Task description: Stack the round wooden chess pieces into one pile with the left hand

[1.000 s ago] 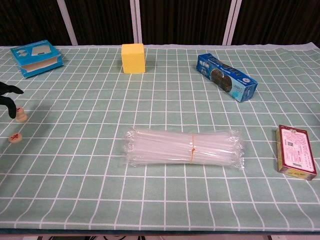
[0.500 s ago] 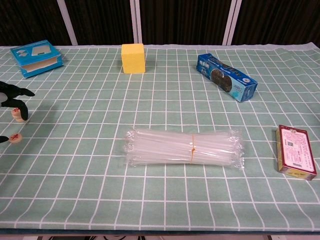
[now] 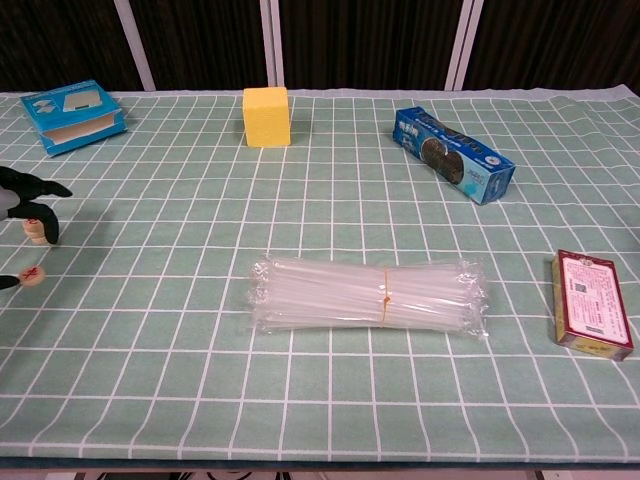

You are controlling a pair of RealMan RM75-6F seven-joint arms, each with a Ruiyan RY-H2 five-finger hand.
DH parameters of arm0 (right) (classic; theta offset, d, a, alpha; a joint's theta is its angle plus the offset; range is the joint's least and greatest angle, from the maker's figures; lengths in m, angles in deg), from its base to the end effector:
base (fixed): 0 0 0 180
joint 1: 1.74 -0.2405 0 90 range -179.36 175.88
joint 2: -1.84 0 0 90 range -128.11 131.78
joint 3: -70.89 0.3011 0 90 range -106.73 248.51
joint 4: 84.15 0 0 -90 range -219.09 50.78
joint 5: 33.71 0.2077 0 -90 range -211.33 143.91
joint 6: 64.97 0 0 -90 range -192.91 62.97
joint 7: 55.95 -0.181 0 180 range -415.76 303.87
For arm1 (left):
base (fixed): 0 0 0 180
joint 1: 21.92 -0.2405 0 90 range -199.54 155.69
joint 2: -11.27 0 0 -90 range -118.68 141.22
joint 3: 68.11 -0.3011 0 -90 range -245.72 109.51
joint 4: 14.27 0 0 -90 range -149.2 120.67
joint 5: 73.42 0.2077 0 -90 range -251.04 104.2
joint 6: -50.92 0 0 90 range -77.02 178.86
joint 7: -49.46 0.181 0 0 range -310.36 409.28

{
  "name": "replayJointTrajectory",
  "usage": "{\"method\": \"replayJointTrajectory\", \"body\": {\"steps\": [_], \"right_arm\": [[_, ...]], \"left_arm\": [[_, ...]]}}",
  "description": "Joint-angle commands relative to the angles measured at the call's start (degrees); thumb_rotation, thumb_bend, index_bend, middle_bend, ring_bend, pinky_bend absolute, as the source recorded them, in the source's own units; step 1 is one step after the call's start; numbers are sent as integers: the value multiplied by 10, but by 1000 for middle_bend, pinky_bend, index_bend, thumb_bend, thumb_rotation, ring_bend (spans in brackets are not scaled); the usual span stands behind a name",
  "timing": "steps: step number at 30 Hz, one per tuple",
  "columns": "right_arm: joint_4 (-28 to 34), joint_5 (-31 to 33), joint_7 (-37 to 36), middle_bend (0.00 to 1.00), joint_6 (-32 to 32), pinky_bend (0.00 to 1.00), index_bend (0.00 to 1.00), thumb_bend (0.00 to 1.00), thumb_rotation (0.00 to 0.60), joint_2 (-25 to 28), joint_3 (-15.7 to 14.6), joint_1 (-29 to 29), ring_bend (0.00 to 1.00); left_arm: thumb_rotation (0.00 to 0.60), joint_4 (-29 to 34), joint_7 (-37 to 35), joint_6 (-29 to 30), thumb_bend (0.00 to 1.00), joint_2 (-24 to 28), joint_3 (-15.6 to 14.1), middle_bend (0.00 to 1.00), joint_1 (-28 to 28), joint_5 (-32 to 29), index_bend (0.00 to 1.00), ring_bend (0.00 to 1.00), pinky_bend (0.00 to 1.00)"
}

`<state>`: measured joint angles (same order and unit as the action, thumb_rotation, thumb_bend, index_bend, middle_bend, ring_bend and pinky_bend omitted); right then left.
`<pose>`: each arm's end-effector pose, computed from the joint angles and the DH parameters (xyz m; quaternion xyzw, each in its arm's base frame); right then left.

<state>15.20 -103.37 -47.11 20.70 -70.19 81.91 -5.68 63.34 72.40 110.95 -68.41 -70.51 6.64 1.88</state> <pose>-0.3550 -0.2348 0.1587 0.4606 -0.4616 0.3956 0.6467 -0.3277 0.3374 0.0288 -0.7896 -0.2856 -0.2061 0.5025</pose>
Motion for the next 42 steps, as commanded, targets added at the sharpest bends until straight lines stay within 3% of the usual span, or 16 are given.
{"method": "replayJointTrajectory", "body": {"steps": [1, 6, 42], "right_arm": [[0, 0, 0, 49, 0, 0, 118, 267, 600, 0, 0, 0, 0], [0, 0, 0, 49, 0, 0, 118, 266, 600, 0, 0, 0, 0], [2, 4, -2, 49, -2, 0, 118, 266, 600, 1, 1, 0, 0]], "left_arm": [[600, -1, 0, 0, 246, -1, 0, 43, -1, 3, 395, 0, 0], [600, -1, 4, 3, 249, -1, -1, 43, -5, 7, 437, 0, 0], [600, 5, 38, -13, 274, -7, 9, 49, -7, 3, 482, 0, 0]]}}
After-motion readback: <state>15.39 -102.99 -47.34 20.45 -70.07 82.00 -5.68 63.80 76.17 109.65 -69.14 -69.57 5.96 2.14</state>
